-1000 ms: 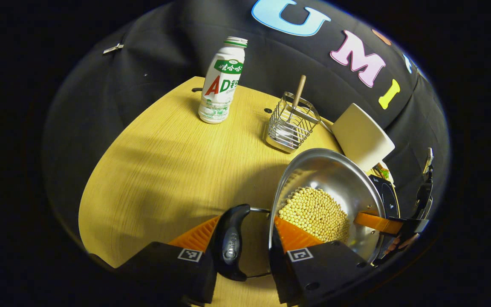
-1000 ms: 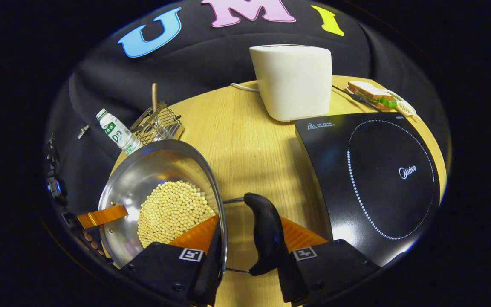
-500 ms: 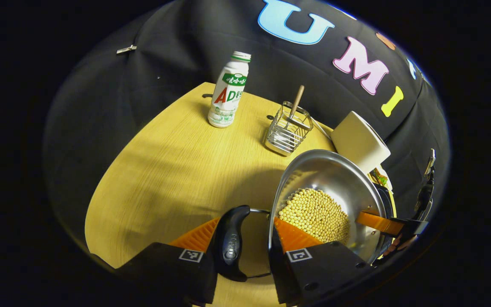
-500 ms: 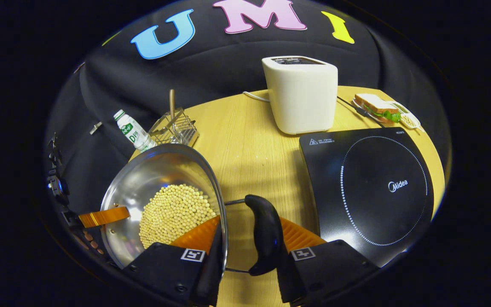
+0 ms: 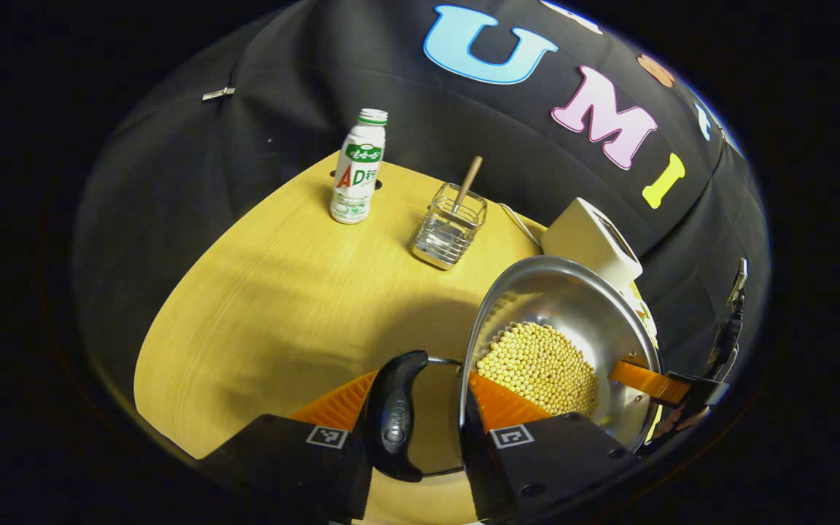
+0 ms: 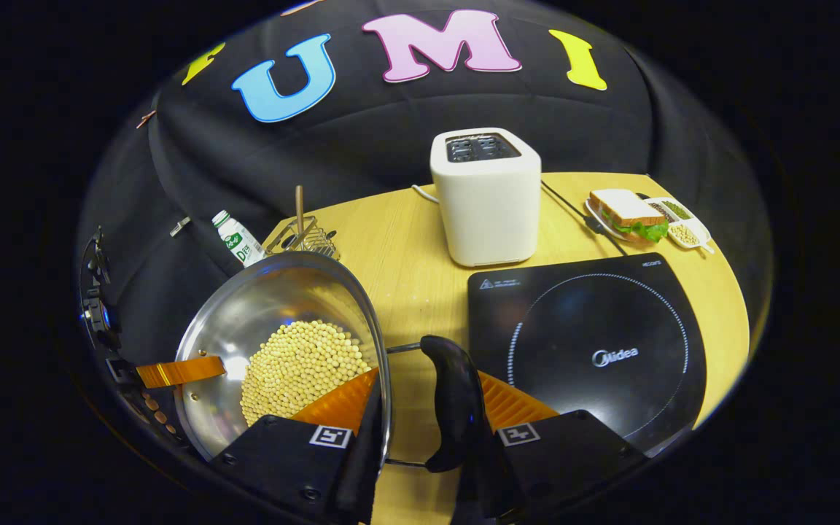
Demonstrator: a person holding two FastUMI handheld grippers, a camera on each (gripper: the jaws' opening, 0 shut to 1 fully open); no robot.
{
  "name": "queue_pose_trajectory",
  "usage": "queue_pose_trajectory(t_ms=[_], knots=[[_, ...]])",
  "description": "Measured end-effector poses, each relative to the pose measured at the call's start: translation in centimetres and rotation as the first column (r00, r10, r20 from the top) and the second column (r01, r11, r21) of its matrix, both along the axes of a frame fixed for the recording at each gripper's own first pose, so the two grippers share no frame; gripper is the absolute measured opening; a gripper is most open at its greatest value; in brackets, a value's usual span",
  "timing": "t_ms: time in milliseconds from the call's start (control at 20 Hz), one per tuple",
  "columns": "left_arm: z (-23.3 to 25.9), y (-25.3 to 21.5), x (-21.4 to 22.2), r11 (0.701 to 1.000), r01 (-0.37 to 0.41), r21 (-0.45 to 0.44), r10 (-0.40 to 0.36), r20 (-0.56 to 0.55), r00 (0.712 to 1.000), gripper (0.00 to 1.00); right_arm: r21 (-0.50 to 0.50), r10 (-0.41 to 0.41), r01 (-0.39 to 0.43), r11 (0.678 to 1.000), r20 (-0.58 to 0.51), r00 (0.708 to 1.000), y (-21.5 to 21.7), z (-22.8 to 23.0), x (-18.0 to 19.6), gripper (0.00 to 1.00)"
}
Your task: First push the handle of the pot to place it horizontally, then grasp the pot with both hands and set it on the induction cooktop.
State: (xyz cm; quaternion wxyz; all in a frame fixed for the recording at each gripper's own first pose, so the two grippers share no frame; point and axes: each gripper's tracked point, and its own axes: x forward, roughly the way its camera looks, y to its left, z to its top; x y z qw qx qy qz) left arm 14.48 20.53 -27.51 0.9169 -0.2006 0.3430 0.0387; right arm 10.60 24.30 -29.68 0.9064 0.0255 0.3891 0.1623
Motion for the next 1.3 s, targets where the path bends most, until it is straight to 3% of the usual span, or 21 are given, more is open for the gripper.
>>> queue_pose_trajectory(t_ms=[150, 200, 550, 900, 1300], knots=[[1.0, -2.9, 0.4, 1.0, 0.008, 0.002, -0.008, 0.01, 1.0, 0.56, 0.012, -0.012, 0.011, 1.0, 0.01, 1.0, -2.7, 1.3, 0.6, 0.53], [1.5, -3.8, 0.6, 1.0, 0.014, 0.009, -0.015, 0.016, 1.0, 0.56, 0.014, -0.014, 0.014, 1.0, 0.012, 1.0, -3.8, 1.7, 1.0, 0.58], [3.1, -11.4, 2.4, 0.998, 0.064, 0.02, -0.065, 0.037, 0.997, 0.56, 0.02, -0.06, 0.059, 0.998, 0.032, 0.998, -11.4, 3.6, 2.5, 0.58], [2.3, -18.8, 4.9, 0.992, 0.128, 0.014, -0.128, 0.03, 0.991, 0.56, 0.01, -0.119, 0.119, 0.993, 0.034, 0.992, -18.8, 3.7, 4.3, 0.58], [0.9, -24.0, 7.3, 0.987, 0.16, 0.0, -0.16, 0.015, 0.987, 0.56, -0.007, -0.151, 0.151, 0.989, 0.024, 0.988, -24.2, 2.5, 6.5, 0.58]])
